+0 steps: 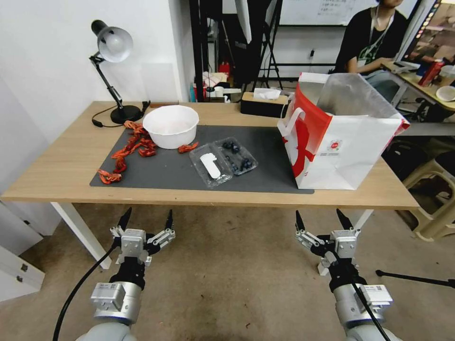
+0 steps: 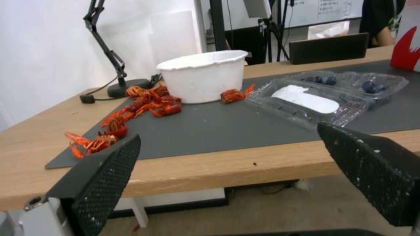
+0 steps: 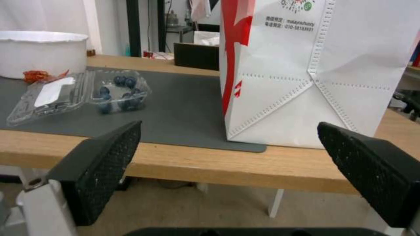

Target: Close the takeout container lid, then place the container into the takeout bag.

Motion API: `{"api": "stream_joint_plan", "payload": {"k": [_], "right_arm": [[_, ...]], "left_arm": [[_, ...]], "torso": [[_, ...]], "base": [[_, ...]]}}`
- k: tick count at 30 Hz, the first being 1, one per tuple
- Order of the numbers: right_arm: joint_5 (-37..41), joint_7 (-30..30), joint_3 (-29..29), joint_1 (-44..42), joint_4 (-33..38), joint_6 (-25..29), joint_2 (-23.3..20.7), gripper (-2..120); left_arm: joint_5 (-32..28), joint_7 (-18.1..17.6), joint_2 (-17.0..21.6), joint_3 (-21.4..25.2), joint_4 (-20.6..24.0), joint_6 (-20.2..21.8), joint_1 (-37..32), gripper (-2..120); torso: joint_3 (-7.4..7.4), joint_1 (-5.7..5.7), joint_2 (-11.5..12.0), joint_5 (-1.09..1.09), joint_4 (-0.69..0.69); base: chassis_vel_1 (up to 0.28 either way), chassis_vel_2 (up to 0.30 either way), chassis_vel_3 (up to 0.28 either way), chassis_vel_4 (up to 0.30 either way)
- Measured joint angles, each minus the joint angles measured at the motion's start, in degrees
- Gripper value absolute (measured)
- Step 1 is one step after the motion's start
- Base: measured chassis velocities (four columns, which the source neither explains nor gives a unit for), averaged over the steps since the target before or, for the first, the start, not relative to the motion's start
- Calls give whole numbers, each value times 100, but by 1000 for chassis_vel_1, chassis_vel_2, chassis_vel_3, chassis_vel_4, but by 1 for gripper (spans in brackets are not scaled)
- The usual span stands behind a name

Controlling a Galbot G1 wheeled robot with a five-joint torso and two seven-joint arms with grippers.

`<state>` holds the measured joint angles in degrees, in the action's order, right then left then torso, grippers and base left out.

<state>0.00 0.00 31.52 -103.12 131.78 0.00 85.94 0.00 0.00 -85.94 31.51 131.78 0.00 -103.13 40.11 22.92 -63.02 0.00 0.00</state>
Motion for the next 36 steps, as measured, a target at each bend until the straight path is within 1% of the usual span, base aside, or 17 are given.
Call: {"api": "stream_joint_plan", "payload": {"k": [27, 28, 29, 30, 31, 32, 33, 34, 35, 36], "right_arm": [[0, 0, 0, 0, 0, 0, 0, 100], [9, 17, 4, 20, 40, -46, 7, 100], [38, 71, 19, 69, 136, -165, 25, 100], [38, 71, 19, 69, 136, -165, 25, 100], [97, 178, 66, 171, 315, -400, 73, 100], [155, 246, 101, 264, 493, -526, 102, 100], [217, 291, 112, 306, 536, -611, 115, 100], [217, 291, 112, 306, 536, -611, 115, 100], [268, 309, 112, 320, 542, -645, 112, 100], [268, 309, 112, 320, 542, -645, 112, 100]], "left_arm": [[0, 0, 0, 0, 0, 0, 0, 100], [-26, -8, -8, -11, 0, 22, 11, 100], [-120, -63, -47, -74, 15, 131, 54, 100], [-120, -63, -47, -74, 15, 131, 54, 100], [-316, -179, -138, -214, 66, 358, 157, 100], [-512, -285, -238, -381, 131, 576, 277, 100], [-670, -384, -288, -470, 157, 696, 336, 100], [-670, -384, -288, -470, 157, 696, 336, 100], [-753, -432, -306, -512, 158, 708, 356, 100], [-753, -432, -306, -512, 158, 708, 356, 100]], "torso": [[0, 0, 0, 0, 0], [0, 0, 0, 2, 0], [0, -1, 0, 2, 1], [0, -1, 0, 2, 1], [1, 0, 0, 5, 0], [-1, 0, 0, -10, 1], [0, 0, 0, -1, -3], [0, 0, 0, -1, -3], [1, 1, 1, 6, -1], [1, 1, 1, 6, -1]], "base": [[0, 0, 0, 0], [0, 0, 0, 0], [0, 0, 0, 0], [0, 0, 0, 0], [0, 0, 0, 0], [0, 0, 0, 0], [0, 0, 0, 0], [0, 0, 0, 0], [0, 0, 0, 0], [0, 0, 0, 0]]}}
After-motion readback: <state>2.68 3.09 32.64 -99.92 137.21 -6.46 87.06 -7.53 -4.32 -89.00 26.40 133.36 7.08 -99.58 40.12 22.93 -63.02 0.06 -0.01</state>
